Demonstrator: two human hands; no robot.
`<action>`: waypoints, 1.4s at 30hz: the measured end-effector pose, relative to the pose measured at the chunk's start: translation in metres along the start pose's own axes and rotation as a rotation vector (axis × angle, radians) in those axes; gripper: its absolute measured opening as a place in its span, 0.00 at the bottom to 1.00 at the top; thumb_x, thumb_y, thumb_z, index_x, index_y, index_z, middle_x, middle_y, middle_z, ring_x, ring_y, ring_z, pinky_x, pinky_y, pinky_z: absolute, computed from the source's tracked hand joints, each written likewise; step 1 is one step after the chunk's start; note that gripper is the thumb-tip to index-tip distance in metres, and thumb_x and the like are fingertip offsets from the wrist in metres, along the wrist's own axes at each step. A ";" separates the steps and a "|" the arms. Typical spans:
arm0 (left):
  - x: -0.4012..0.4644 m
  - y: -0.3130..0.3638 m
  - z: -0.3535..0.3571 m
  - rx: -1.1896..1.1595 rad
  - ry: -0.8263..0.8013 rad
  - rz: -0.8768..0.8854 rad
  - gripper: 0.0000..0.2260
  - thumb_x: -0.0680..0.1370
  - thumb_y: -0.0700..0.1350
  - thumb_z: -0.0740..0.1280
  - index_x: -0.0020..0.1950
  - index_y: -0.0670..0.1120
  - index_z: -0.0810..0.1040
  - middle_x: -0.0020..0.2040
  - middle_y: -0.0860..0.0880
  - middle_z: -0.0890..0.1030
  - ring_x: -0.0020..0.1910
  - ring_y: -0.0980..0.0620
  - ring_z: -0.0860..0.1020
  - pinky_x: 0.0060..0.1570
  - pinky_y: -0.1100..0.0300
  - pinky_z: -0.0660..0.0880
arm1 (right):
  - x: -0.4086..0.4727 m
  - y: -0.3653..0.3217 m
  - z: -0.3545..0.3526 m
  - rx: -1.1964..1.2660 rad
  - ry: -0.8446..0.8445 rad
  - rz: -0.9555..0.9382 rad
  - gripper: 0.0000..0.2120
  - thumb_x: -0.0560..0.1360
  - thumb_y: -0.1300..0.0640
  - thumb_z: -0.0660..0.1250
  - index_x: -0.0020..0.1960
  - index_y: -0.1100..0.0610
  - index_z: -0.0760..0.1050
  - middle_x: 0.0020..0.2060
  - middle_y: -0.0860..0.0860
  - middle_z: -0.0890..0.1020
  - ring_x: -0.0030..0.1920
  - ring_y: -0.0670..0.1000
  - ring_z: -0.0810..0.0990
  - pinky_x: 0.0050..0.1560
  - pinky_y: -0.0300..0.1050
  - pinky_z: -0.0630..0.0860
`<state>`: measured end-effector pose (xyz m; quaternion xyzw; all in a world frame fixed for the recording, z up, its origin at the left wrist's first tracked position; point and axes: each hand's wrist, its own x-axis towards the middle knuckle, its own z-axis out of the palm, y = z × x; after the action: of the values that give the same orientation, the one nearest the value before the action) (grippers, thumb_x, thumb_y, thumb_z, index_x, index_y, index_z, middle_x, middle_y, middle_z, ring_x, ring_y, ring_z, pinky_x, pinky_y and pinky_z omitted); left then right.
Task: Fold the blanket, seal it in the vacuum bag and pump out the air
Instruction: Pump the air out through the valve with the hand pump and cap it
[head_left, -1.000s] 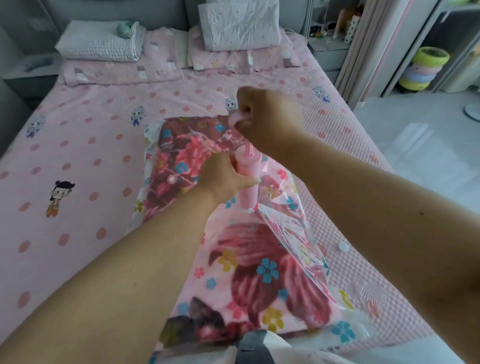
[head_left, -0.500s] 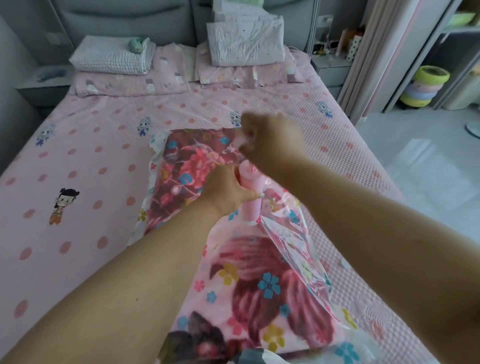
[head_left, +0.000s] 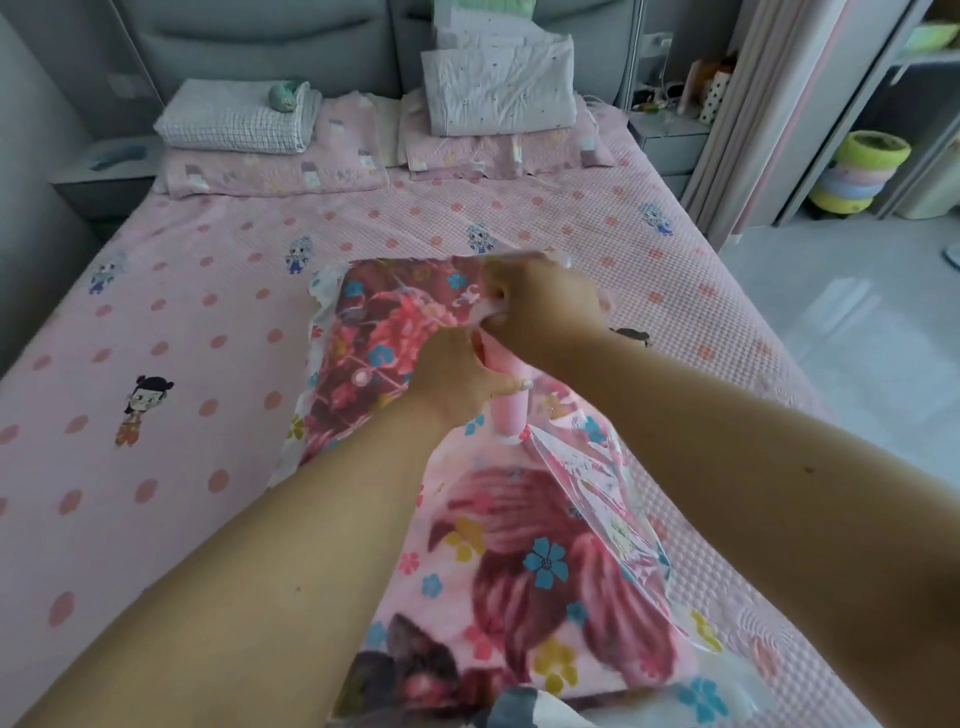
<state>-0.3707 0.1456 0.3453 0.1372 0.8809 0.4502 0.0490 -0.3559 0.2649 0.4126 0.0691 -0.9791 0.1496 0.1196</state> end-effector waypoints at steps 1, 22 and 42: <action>0.001 -0.002 0.000 -0.024 0.002 -0.024 0.16 0.63 0.42 0.80 0.47 0.49 0.80 0.41 0.53 0.83 0.42 0.53 0.81 0.41 0.65 0.77 | 0.007 -0.002 -0.007 0.031 0.095 -0.020 0.09 0.71 0.55 0.64 0.38 0.50 0.63 0.27 0.45 0.64 0.35 0.52 0.69 0.28 0.39 0.55; -0.006 0.001 0.005 -0.009 0.021 0.023 0.16 0.61 0.42 0.81 0.41 0.55 0.78 0.38 0.57 0.82 0.43 0.53 0.82 0.44 0.61 0.78 | -0.009 -0.001 -0.010 -0.001 0.001 0.047 0.09 0.71 0.56 0.64 0.40 0.48 0.63 0.29 0.47 0.67 0.32 0.52 0.68 0.29 0.38 0.58; -0.010 0.003 0.001 -0.009 0.002 0.014 0.16 0.62 0.40 0.79 0.46 0.50 0.80 0.39 0.52 0.83 0.42 0.52 0.81 0.43 0.58 0.78 | -0.012 -0.007 -0.001 0.009 0.095 0.066 0.04 0.72 0.54 0.63 0.41 0.52 0.68 0.28 0.46 0.68 0.34 0.53 0.70 0.30 0.39 0.59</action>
<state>-0.3605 0.1454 0.3465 0.1427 0.8780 0.4546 0.0459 -0.3429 0.2598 0.4121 0.0303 -0.9733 0.1611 0.1605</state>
